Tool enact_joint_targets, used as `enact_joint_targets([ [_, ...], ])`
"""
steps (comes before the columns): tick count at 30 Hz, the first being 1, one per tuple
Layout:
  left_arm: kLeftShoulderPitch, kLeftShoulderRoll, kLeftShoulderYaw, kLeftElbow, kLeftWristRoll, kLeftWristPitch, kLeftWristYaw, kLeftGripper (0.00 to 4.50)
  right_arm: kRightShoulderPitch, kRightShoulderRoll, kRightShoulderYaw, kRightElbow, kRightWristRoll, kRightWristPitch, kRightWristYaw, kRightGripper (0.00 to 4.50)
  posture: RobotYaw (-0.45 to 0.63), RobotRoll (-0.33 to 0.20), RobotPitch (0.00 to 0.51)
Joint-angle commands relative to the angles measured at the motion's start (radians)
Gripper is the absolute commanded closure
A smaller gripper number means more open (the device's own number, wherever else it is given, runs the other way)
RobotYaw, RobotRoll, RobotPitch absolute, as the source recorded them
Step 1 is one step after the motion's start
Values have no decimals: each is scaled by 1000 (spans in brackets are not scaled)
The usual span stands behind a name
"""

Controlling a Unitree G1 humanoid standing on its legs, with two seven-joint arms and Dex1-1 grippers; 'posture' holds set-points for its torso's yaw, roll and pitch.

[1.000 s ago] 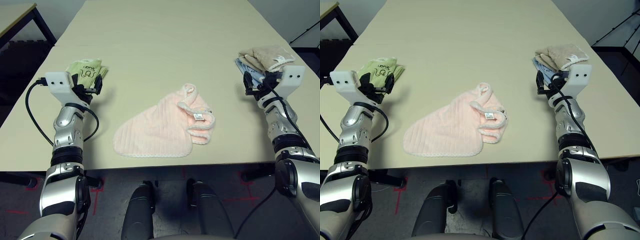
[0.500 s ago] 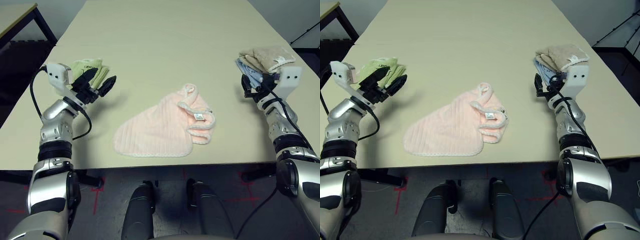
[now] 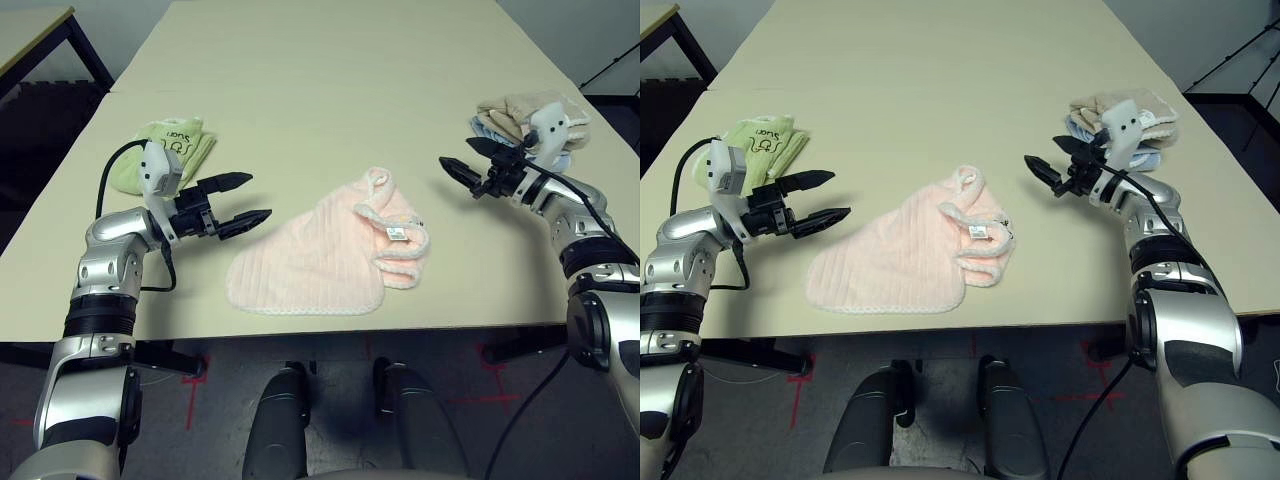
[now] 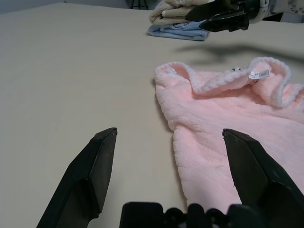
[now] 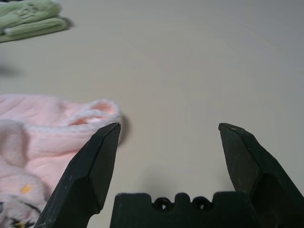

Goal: Fold the towel and set it aside.

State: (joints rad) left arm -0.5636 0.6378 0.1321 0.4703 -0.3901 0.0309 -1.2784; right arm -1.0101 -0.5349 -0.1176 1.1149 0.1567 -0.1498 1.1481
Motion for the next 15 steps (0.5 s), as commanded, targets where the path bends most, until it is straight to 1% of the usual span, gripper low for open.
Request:
enact_joint_targets([
  [1, 26, -2, -18, -44, 7, 15, 4, 0, -51, -17, 82, -23, -50, 10, 173, 18, 30, 0, 158],
  [4, 39, -5, -17, -67, 5, 19, 17, 0, -91, -20, 148, -29, -95, -11, 281, 18, 48, 0, 152],
  [7, 54, -9, -17, -92, 4, 22, 33, 0, -131, -5, 210, -33, -148, -56, 316, 18, 54, 0, 152],
  [11, 69, -20, -21, -122, 1, 27, 53, 0, -149, 9, 283, -50, -231, -101, 279, 18, 59, 0, 155],
  [12, 73, -22, -22, -130, 0, 30, 57, 0, -152, 17, 287, -57, -237, -88, 261, 18, 59, 0, 155],
  [13, 76, -25, -23, -139, -1, 33, 61, 0, -159, 31, 279, -64, -232, -50, 222, 18, 59, 0, 159],
  [15, 82, -30, -25, -153, -2, 38, 68, 0, -160, 51, 264, -102, -210, 49, 210, 18, 59, 0, 159],
])
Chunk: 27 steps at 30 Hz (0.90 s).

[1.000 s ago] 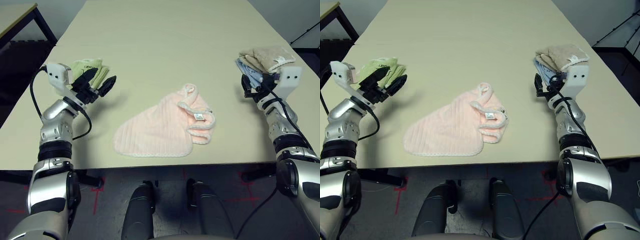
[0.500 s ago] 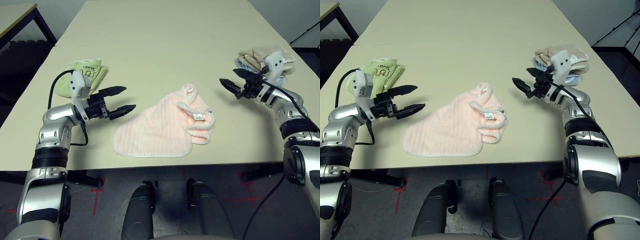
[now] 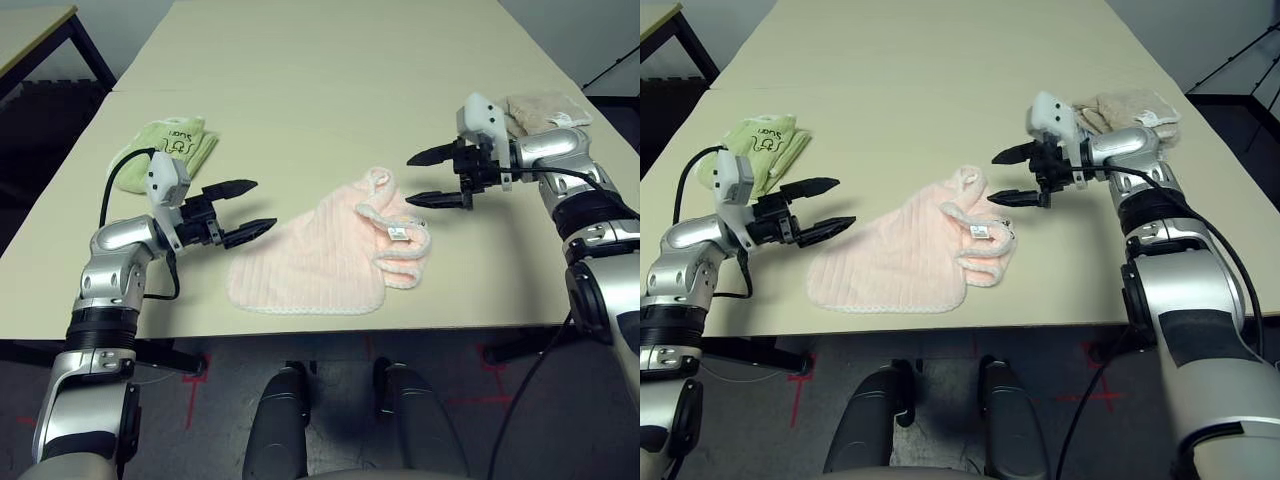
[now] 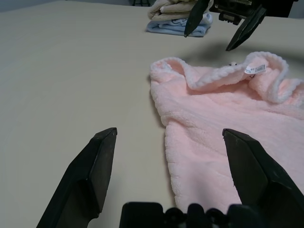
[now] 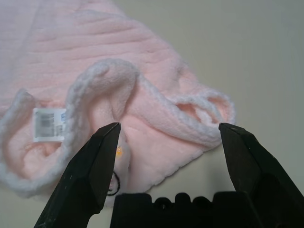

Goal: Fold the towel and set it aside.

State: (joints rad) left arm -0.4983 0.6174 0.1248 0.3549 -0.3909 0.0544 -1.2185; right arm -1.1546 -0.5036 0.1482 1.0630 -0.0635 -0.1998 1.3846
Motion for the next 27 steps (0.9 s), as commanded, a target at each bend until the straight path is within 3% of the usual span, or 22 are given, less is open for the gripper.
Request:
enact_joint_targets([
  [1, 19, -13, -19, -42, -1, 17, 11, 0, -14, 25, -10, -76, 20, 157, -38, 18, 57, 0, 161],
  [5, 23, -28, -24, -58, -4, 23, 21, 0, 14, 42, -53, -256, 85, 468, -105, 18, 46, 0, 163],
  [16, 6, -64, -37, -56, -4, 15, 33, 0, 185, 4, -17, -859, 153, 1006, -219, 18, 25, 0, 163],
  [27, -13, -88, -48, -35, 7, 0, 33, 0, 213, -9, 47, -1126, 230, 1387, -374, 18, 12, 0, 161],
])
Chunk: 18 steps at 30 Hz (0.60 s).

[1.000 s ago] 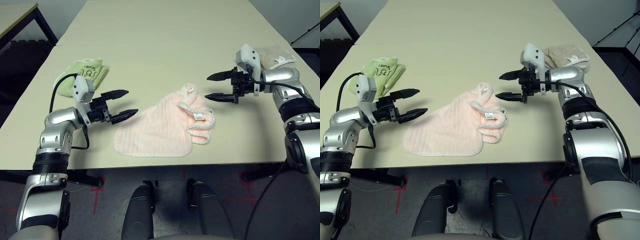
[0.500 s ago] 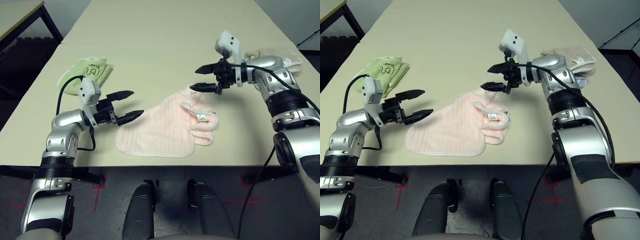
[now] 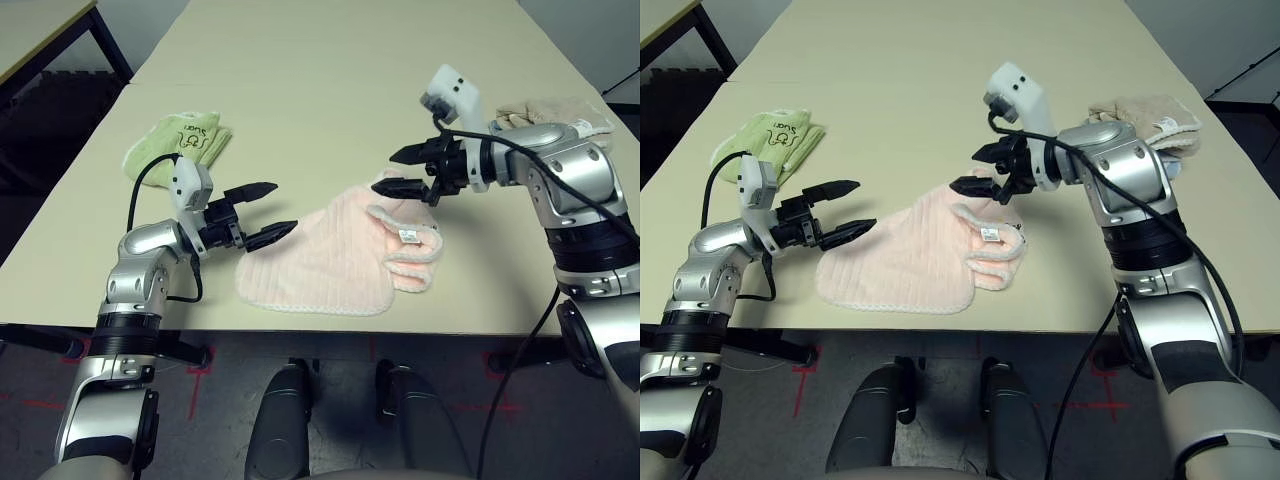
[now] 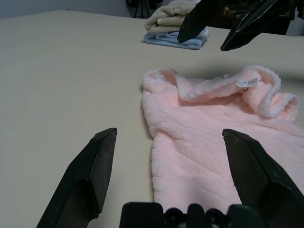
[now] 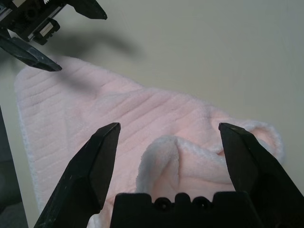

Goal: Fold the towel and set it aside.

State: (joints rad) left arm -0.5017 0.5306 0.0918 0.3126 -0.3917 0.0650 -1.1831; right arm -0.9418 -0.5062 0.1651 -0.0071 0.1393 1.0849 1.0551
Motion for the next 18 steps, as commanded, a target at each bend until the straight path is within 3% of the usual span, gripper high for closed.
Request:
enact_joint_targets([
  [1, -12, -3, -16, 10, 9, -12, -2, 0, -2, -5, 36, -64, 34, 127, -59, 18, 13, 0, 160],
  [9, -18, -6, -21, 5, 11, -14, 2, 0, -28, -2, 91, -95, 87, 247, -148, 18, 19, 0, 160],
  [18, -20, -3, -26, 1, 10, -17, 5, 0, -5, -19, 212, -63, 58, 130, -210, 18, 32, 0, 161],
])
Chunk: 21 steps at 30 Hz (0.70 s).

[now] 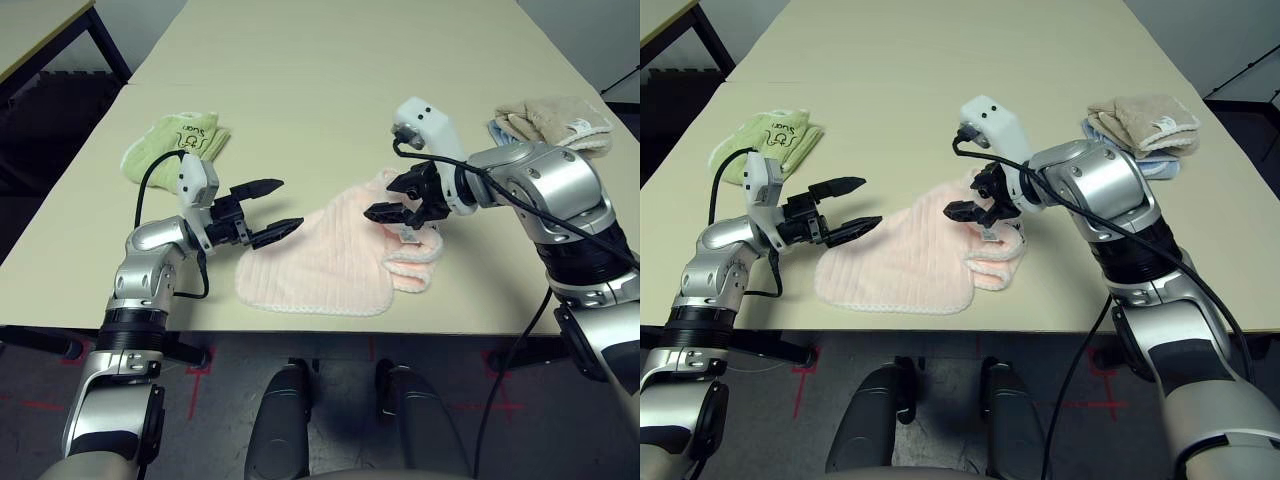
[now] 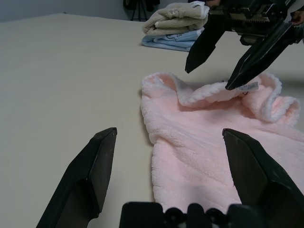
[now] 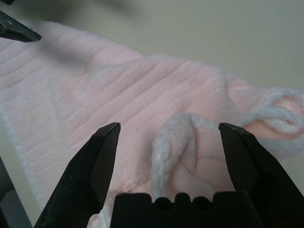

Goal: Fold the towel and set it aside.

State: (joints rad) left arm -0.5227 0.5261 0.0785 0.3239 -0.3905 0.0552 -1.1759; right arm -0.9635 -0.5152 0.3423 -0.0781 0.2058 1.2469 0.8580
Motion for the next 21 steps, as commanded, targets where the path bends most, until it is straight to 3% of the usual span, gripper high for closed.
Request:
enact_joint_targets([
  [1, 2, 3, -12, -13, 8, -6, -2, 0, 16, -4, 37, 16, -5, -35, -19, 18, 34, 0, 161],
  [21, 47, 81, -77, -65, 0, 23, -174, 0, -22, 5, 77, 99, 8, -21, -28, 18, 38, 0, 161],
])
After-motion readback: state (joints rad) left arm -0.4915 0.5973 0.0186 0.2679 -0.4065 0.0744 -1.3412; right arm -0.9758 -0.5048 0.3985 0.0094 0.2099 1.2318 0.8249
